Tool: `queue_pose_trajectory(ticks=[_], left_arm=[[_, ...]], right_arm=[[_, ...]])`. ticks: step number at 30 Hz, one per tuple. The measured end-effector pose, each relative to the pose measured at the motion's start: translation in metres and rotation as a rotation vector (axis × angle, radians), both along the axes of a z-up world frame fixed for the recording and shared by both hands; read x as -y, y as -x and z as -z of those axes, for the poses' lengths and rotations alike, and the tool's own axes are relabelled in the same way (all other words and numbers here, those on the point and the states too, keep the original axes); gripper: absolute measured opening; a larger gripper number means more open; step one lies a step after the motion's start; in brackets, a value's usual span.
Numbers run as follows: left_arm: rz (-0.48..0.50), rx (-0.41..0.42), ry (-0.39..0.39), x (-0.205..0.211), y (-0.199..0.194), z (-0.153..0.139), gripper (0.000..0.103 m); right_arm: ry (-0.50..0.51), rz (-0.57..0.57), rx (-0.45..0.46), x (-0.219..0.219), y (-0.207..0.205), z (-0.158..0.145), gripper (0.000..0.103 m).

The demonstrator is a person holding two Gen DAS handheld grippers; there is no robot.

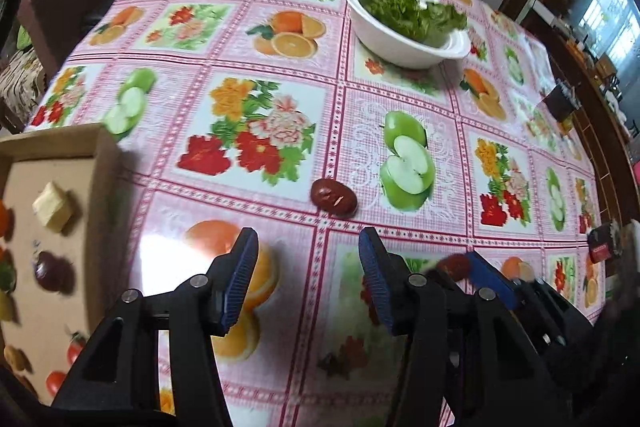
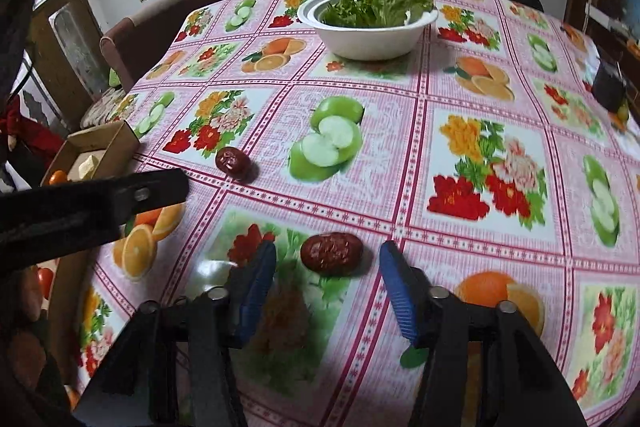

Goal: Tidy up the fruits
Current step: 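Grasp a red date with the left tool while the right tool grasps another red date, then carry both red dates in the tools over the box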

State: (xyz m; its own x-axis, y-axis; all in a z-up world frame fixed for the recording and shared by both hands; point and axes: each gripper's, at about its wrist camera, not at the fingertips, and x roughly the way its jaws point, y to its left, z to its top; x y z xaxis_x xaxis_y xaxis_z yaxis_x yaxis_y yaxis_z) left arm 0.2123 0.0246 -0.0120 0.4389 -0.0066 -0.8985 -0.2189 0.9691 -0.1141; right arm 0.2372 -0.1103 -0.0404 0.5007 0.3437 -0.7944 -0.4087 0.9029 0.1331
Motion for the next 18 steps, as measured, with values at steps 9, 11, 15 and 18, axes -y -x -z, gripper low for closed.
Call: queue_pose_trajectory(ticks=[9, 11, 15, 18], left_arm=[[-0.012, 0.001, -0.051, 0.013, -0.026, 0.018, 0.055], [-0.014, 0.015, -0.067, 0.015, -0.029, 0.018, 0.055], [0.006, 0.028, -0.09, 0.018, -0.025, 0.018, 0.028], [0.001, 0.021, -0.082, 0.014, -0.018, 0.016, 0.028]], right_arm=[[-0.108, 0.042, -0.012, 0.037, 0.016, -0.021, 0.033], [-0.121, 0.039, -0.017, 0.04, 0.021, -0.023, 0.033], [-0.145, 0.044, -0.023, 0.043, 0.029, -0.026, 0.033], [-0.16, 0.049, -0.022, 0.044, 0.034, -0.029, 0.033]])
